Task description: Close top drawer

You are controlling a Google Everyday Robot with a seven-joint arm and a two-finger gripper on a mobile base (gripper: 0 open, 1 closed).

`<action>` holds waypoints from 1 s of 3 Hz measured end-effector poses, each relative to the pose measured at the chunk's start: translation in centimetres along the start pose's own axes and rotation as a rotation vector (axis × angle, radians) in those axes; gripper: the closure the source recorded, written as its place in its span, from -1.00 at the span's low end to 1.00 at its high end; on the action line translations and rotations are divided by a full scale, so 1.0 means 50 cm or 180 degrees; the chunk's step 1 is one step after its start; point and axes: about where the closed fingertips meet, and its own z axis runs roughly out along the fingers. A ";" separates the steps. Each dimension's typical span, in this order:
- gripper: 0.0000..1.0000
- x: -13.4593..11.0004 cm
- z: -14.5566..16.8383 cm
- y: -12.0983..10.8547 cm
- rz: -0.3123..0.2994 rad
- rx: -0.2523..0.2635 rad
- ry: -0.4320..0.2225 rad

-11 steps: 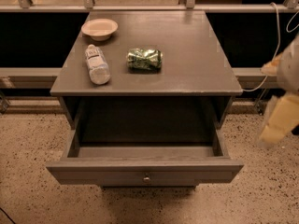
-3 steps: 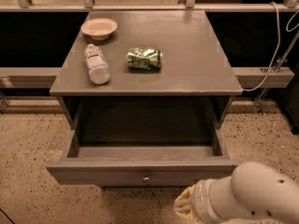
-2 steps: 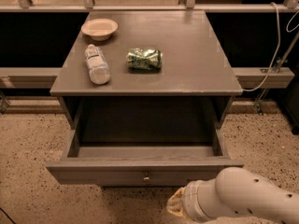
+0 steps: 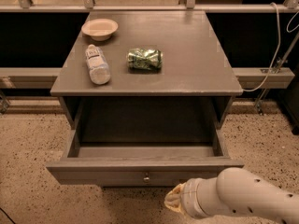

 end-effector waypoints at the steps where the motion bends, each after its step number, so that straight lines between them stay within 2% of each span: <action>1: 1.00 -0.018 0.031 -0.078 -0.0104 0.0292 -0.0290; 3: 1.00 -0.034 0.093 -0.202 -0.0095 0.0727 -0.0615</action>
Offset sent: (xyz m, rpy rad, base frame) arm 0.1284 0.0164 -0.0209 0.1841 -0.2798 -0.0840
